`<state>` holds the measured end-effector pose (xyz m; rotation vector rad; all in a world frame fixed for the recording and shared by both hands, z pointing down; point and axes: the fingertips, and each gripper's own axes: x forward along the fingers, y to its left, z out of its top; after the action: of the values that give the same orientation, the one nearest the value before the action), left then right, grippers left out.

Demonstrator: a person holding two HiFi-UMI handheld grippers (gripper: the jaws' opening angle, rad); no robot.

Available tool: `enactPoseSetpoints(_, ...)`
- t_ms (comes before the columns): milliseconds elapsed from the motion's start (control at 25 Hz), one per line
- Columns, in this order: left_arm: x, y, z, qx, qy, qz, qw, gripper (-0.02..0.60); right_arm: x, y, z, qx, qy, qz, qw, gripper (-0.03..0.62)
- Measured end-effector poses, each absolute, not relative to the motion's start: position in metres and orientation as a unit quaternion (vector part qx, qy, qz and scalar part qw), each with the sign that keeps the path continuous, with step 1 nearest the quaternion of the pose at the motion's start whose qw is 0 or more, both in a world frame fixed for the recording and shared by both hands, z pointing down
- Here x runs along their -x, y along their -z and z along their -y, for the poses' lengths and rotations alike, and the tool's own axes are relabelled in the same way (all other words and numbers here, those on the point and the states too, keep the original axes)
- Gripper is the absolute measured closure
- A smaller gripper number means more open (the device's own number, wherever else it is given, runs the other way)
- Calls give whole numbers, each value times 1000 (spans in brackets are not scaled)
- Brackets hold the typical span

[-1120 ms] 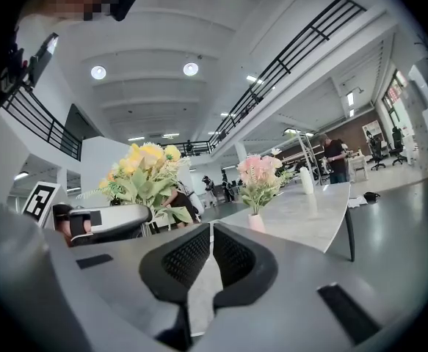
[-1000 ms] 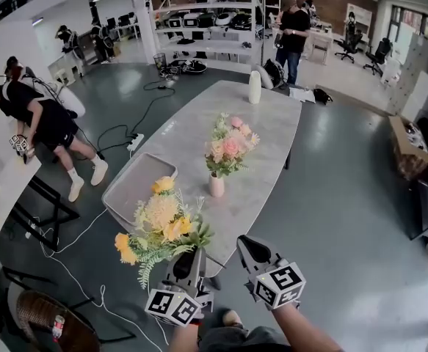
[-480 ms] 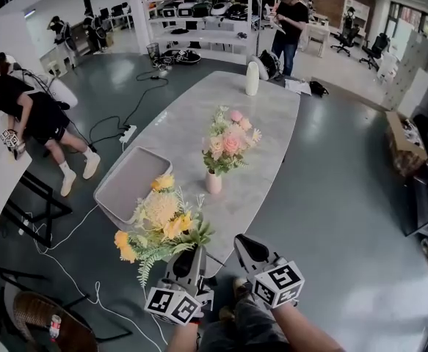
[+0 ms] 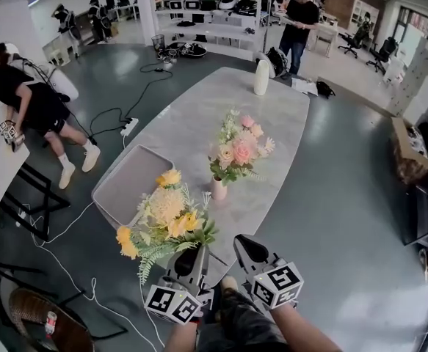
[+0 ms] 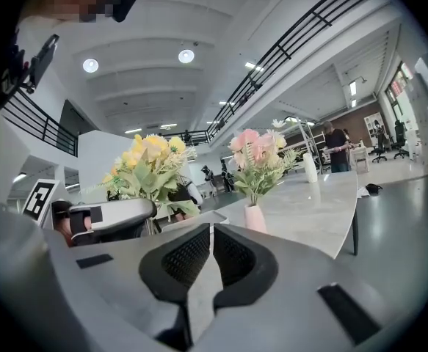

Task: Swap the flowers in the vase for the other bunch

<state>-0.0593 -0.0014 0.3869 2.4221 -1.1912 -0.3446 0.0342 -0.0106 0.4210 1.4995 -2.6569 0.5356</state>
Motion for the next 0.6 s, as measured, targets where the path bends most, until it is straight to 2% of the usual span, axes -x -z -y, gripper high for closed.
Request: enactPoseSetpoints(600,64,-410,28,-853,125,459,215,526,-35,-455,47,-466,-198,861,33,565)
